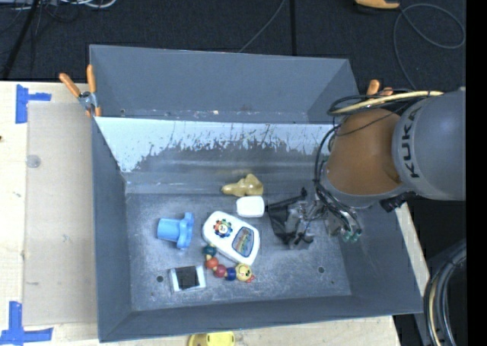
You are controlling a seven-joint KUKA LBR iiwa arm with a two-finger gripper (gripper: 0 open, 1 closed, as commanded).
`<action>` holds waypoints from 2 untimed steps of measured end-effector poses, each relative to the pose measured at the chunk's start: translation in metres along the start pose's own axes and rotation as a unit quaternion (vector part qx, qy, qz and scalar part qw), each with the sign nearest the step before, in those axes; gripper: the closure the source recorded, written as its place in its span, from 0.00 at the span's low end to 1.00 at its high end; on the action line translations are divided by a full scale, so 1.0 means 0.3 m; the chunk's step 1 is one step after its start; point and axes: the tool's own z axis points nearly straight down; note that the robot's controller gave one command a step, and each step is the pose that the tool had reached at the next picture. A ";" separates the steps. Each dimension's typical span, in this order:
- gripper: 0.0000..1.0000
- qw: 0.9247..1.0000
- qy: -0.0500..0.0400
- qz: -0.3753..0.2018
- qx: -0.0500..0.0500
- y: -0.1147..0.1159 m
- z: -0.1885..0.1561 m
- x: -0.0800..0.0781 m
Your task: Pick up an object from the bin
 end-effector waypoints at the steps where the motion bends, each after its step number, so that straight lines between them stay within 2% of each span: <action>1: 1.00 1.000 0.000 0.000 0.000 0.000 0.000 0.000; 2: 1.00 1.000 0.002 0.000 0.000 0.000 -0.011 0.004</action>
Offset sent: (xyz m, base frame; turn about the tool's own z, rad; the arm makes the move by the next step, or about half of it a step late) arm -0.0001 0.0001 0.0518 0.0000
